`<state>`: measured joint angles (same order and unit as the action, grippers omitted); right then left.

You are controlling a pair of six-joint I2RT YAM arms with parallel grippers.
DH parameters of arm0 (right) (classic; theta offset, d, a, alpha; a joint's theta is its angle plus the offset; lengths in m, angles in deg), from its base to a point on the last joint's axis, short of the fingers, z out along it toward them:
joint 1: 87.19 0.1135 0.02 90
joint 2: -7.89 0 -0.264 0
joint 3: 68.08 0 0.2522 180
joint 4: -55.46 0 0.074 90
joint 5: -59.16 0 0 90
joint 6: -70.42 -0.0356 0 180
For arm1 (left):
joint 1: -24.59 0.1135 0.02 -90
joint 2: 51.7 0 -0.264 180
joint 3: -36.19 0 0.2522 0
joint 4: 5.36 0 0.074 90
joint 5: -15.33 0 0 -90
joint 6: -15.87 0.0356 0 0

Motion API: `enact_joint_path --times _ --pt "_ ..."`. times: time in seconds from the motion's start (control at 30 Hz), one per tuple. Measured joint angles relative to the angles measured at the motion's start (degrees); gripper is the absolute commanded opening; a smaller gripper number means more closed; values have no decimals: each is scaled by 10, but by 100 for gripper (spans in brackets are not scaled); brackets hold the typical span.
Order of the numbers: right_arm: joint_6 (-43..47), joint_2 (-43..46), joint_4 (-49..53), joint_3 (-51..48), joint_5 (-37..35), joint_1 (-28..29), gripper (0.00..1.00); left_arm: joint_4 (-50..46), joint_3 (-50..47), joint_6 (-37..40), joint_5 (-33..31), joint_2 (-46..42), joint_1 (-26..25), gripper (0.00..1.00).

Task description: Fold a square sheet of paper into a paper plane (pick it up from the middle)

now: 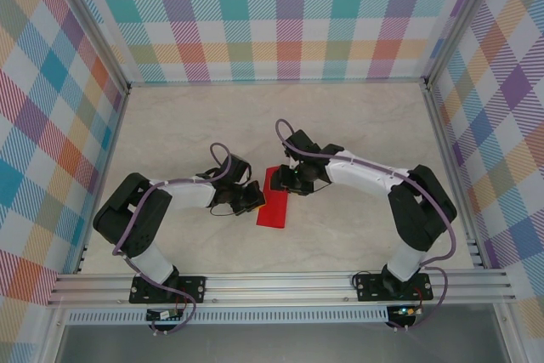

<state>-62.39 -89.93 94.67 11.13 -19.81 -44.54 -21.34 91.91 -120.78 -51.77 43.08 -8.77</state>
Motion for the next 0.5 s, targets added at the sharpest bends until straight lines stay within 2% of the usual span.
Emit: enact_joint_path --times 0.13,0.5 --pt "-18 -12 -44 -15 22 0 27 -6 3 0 -3 0 0 2" --pt "-28 -56 -81 -46 42 0 24 -13 7 -1 -7 2 -3 1"
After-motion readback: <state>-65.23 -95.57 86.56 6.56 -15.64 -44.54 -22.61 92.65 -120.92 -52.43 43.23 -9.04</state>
